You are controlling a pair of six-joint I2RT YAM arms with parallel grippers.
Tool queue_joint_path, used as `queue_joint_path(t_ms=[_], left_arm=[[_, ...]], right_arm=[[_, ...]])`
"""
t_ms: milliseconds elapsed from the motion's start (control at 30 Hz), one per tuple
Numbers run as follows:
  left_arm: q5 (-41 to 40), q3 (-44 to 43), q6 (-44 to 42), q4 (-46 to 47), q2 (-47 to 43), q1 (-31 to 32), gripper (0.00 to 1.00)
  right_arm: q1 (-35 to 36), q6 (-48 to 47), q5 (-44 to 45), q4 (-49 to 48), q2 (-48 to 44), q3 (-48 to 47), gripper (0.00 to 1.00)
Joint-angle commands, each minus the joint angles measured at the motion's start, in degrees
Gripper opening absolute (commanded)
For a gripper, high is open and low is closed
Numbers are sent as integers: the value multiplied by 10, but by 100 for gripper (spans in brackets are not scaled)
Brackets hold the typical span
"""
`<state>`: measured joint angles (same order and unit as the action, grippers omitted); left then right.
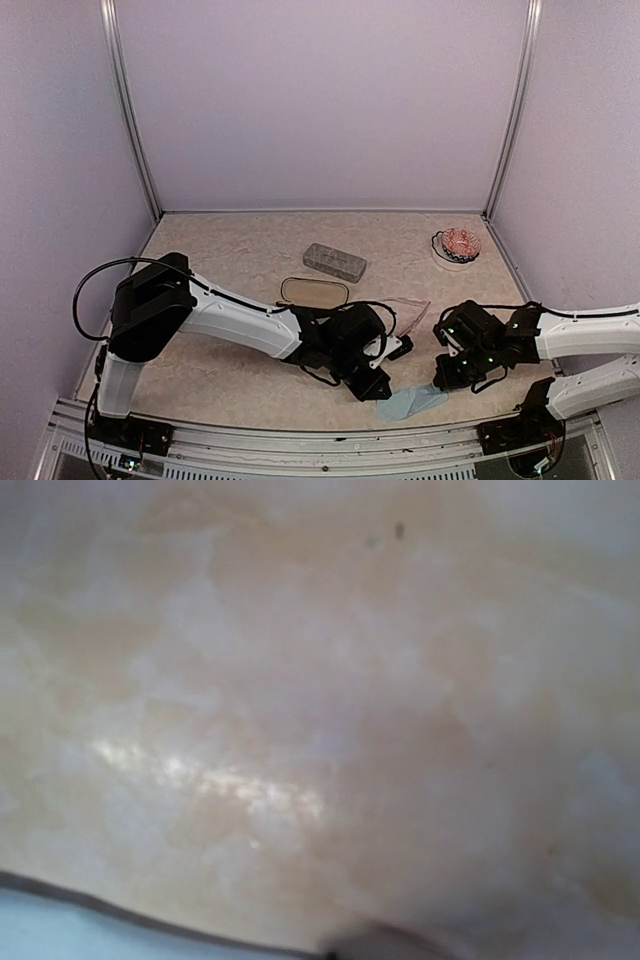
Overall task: Organize the sunglasses
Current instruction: Pick up the folded cleaning cloth from the center of the board, then place the folded cleaning cloth in the sunglasses case.
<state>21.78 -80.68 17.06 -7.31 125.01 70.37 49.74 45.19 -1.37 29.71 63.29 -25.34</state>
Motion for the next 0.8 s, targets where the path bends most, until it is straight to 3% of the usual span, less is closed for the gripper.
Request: queue_joint_path(t_ms=[0,333,767], left_arm=[[-53,34,-2,-10,-23,4,0],[-116,160,13,39,-158,-7,0],[-158,248,37,29,-270,-19,0]], right_arm=[[19,-18,2,-30,-28,-12,0],[62,-71,1,-180,-60,-11,0],[89,-80,-33,-326,79,-35,0]])
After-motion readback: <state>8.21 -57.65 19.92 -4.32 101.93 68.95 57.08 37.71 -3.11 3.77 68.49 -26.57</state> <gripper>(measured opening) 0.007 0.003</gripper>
